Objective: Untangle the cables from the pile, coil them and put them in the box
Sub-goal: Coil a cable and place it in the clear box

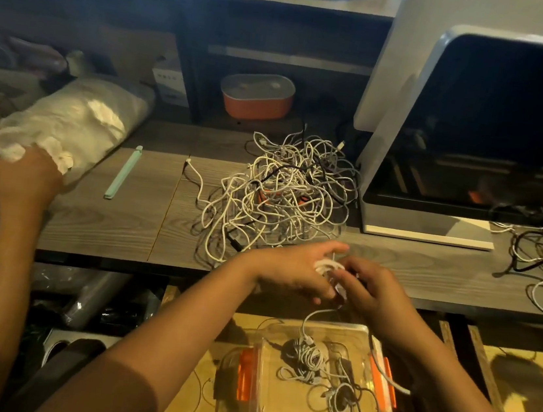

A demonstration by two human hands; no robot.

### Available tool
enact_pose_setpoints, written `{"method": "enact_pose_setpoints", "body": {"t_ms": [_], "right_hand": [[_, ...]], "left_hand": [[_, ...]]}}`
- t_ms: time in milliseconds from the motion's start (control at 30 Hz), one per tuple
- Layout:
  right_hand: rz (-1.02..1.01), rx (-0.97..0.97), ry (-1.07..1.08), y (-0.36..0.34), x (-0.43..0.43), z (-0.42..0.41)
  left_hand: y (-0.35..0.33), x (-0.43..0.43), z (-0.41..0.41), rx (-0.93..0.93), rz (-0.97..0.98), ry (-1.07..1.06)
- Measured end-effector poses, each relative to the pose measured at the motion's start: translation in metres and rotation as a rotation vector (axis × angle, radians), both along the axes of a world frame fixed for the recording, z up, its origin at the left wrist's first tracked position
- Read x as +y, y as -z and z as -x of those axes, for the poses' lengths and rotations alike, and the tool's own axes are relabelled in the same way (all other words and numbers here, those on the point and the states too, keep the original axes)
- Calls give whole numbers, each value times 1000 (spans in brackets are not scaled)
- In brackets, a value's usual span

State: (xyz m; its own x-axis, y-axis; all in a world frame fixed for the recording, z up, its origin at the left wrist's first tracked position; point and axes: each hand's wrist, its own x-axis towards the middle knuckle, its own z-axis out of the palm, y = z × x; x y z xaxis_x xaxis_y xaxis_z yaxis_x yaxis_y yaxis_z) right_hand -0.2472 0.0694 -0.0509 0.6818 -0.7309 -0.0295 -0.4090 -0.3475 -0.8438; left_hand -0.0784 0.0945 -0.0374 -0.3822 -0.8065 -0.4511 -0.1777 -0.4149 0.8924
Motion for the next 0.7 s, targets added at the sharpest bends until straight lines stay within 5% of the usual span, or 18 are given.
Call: {"method": "enact_pose_setpoints", "body": {"t_ms": [100,233,367,500,600,700], "right_hand": [[-200,-120,172,-1,-2,-1],[-188,-68,234,7,1,-12],[-284,89,109,3,-1,-10],[-148,397,5,-10,-23,3],[59,458,60,0,-17,-7],[141,460,38,21,8,-29]], "left_hand": [[3,10,8,143,69,-270],[27,16,34,-309,350,-654],[43,13,31,-480,404,-805],[37,15,36,-314,283,-761],[24,6,50,-147,193,-983],[22,-14,52,-214,227,-1217]]}}
